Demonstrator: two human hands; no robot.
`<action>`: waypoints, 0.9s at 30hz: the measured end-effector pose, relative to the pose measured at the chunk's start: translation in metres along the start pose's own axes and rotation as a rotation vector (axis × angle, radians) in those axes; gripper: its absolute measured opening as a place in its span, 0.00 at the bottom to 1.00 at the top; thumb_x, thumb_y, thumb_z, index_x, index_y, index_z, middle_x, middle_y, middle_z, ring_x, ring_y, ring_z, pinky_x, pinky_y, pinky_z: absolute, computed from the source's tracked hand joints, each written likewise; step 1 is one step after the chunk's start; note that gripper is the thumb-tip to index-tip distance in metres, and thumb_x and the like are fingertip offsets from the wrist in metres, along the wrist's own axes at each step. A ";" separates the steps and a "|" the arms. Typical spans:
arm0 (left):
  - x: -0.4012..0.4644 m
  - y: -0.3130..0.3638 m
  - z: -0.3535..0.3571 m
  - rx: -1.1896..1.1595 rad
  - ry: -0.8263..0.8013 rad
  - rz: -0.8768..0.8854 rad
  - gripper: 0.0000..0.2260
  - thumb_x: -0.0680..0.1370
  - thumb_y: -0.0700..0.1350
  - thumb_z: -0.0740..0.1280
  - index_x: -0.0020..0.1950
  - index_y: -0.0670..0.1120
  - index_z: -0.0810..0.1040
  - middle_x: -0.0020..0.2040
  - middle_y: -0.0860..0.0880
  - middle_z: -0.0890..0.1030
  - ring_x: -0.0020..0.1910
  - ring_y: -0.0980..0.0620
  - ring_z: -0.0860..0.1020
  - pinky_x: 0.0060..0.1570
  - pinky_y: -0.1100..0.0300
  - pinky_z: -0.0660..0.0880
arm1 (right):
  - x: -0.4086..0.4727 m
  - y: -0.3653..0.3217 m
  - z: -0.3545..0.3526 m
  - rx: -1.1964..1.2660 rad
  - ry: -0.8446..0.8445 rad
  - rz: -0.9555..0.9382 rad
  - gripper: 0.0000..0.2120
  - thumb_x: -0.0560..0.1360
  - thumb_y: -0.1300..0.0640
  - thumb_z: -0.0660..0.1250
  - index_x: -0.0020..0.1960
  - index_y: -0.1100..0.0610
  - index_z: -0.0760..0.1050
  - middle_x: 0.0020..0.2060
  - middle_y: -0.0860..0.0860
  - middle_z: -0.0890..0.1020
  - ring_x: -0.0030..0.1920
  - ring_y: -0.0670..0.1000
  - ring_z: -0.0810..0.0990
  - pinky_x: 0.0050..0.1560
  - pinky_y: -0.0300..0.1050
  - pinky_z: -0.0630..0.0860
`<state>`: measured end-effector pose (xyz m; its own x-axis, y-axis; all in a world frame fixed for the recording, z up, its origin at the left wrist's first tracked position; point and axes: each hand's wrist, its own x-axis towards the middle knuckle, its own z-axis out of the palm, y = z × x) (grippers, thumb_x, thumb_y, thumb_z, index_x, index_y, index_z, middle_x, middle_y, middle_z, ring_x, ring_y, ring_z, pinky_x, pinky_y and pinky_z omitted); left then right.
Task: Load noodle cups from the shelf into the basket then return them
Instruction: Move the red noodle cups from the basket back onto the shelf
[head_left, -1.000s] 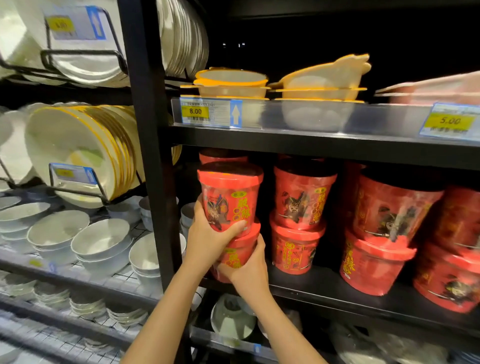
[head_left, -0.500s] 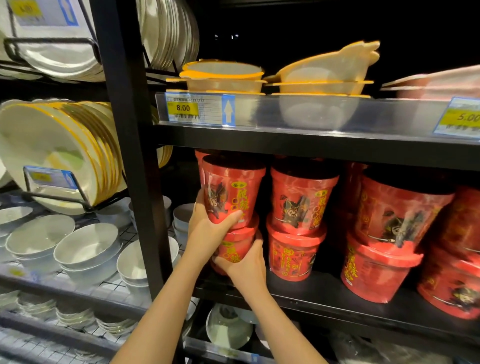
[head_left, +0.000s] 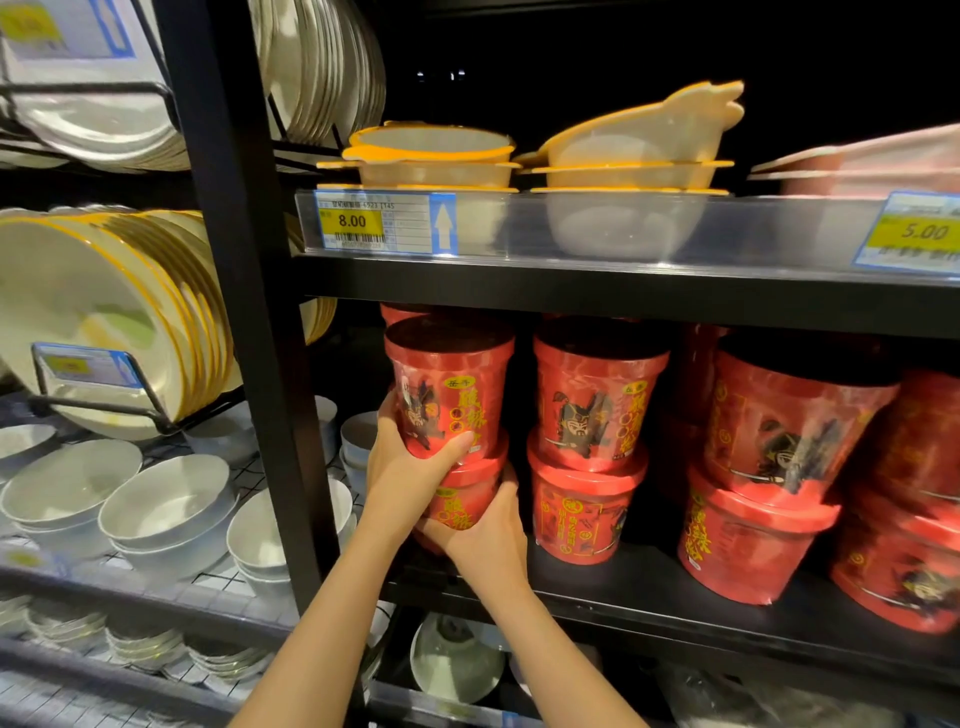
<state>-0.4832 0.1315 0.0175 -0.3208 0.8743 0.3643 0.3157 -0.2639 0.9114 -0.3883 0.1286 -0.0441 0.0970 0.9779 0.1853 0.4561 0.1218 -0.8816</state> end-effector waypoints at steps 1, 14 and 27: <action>0.000 -0.001 0.000 -0.002 -0.001 -0.002 0.40 0.68 0.52 0.75 0.73 0.52 0.57 0.65 0.50 0.71 0.62 0.50 0.72 0.55 0.57 0.70 | 0.000 0.000 0.000 -0.001 -0.005 -0.002 0.50 0.60 0.41 0.77 0.71 0.52 0.52 0.65 0.50 0.69 0.64 0.55 0.73 0.60 0.51 0.73; 0.001 -0.001 -0.003 0.056 -0.041 -0.020 0.38 0.69 0.54 0.73 0.72 0.49 0.57 0.65 0.46 0.71 0.63 0.47 0.72 0.59 0.51 0.72 | -0.005 -0.003 -0.009 -0.019 -0.101 -0.004 0.45 0.64 0.47 0.77 0.71 0.56 0.54 0.64 0.53 0.68 0.65 0.55 0.70 0.63 0.50 0.71; -0.094 -0.005 -0.017 0.632 -0.095 0.510 0.15 0.71 0.43 0.70 0.55 0.39 0.75 0.48 0.41 0.76 0.46 0.39 0.77 0.40 0.49 0.75 | -0.094 0.011 -0.086 -0.536 0.124 -0.050 0.19 0.77 0.48 0.61 0.66 0.51 0.67 0.61 0.50 0.73 0.62 0.51 0.71 0.53 0.46 0.71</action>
<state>-0.4695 0.0437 -0.0186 0.0666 0.7471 0.6614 0.8554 -0.3840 0.3476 -0.3164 0.0236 -0.0343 0.1528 0.9417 0.2997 0.8460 0.0321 -0.5322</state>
